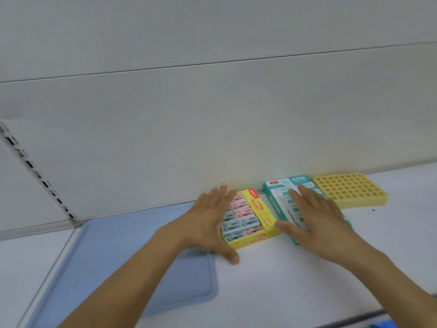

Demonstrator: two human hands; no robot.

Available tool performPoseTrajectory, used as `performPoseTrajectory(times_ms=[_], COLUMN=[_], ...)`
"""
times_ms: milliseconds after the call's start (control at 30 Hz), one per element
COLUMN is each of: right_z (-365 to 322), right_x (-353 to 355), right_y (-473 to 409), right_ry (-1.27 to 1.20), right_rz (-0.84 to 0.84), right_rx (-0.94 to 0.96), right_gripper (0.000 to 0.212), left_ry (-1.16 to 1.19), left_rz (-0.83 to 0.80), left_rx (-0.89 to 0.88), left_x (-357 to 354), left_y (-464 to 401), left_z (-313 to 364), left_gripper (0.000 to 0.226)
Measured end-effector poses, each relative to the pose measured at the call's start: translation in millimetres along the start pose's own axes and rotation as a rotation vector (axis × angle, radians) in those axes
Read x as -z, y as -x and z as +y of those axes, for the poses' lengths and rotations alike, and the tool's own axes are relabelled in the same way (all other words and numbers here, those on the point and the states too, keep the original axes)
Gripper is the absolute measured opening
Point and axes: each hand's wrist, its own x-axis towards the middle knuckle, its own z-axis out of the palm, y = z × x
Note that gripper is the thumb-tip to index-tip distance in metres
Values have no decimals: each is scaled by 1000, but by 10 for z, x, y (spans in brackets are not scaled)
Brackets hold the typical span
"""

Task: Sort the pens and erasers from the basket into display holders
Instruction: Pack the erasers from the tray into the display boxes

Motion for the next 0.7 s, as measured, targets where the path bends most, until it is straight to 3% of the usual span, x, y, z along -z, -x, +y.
performPoseTrajectory(times_ms=[67,167,267,367,567,700], right_z=[66,85,83,105,175,173], right_x=[-18,-62,-82,-74,-34,-80], right_y=[38,91,109,131,147,147], right_ry=[20,27,16,-24,-85,-77], right_rz=[-33,-19,21,-1,3,79], right_rx=[-91,-151,-198,-225,-218,-175], right_gripper=[121,111,108,113,113,106], left_ry=[2,-80,-108,-106,-180,31], left_rz=[-8,146,278,270,321,315], left_rx=[25,104,359,503,338,214], left_x=[47,-71,-272,-306,-344,-434], left_y=[-54,13,100,102,8,-269], left_z=[4,158,466,656,532,483], left_gripper=[137,126,129,138,116,98])
